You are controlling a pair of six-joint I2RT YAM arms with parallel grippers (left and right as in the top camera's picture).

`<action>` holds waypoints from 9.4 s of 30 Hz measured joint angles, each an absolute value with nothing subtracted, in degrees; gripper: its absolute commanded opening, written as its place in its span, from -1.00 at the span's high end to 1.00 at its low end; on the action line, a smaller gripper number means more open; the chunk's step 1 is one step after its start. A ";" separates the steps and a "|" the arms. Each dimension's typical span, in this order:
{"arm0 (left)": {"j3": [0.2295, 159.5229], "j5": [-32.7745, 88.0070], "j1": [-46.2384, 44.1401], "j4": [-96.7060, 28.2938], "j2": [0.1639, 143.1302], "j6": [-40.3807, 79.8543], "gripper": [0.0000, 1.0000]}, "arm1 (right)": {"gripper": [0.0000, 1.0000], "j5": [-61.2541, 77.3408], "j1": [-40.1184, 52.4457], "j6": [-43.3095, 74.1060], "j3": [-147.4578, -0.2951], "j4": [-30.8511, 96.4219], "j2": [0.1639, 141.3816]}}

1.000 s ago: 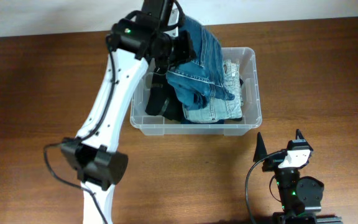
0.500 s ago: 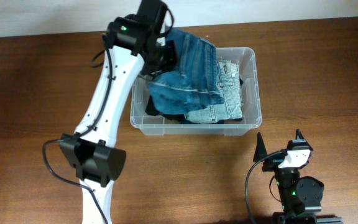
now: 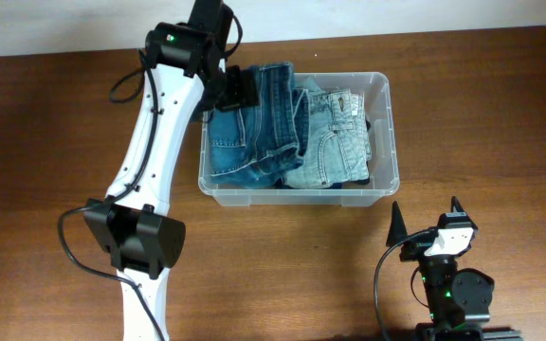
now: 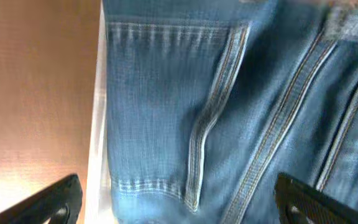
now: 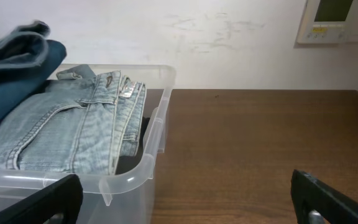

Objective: Pack container

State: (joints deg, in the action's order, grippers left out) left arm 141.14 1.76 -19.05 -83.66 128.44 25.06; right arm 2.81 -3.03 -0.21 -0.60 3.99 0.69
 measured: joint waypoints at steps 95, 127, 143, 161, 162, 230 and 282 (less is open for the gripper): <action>155.17 -10.81 -19.11 -81.34 144.86 20.32 0.98 | -0.97 2.83 -3.03 -0.25 -0.60 3.97 0.69; 139.28 4.12 -34.76 -77.06 137.34 20.34 0.98 | -0.97 2.81 -3.03 -0.25 -0.60 3.99 0.69; 147.55 -2.15 -32.91 -72.75 136.27 20.34 0.97 | -0.97 2.83 -3.03 -0.23 -0.60 3.97 0.69; 132.57 -4.14 -30.20 -54.54 135.81 20.32 0.97 | -0.97 2.83 -3.03 -0.25 -0.60 3.99 0.69; 131.07 -4.14 -30.20 -53.41 135.37 20.34 0.96 | -0.97 2.83 -3.03 -0.23 -0.60 3.97 0.69; 149.95 -2.70 -38.13 -87.26 126.02 19.66 -0.98 | -0.97 2.83 -3.03 -0.25 -0.60 3.97 0.67; 46.28 -1.08 -24.47 -24.91 53.65 2.02 -0.99 | -0.97 2.81 -3.03 -0.23 -0.62 3.95 0.69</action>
State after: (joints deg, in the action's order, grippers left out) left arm 46.28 -1.08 -24.47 -24.91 53.65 2.02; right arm 2.81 -3.03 -0.23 -0.62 3.95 0.69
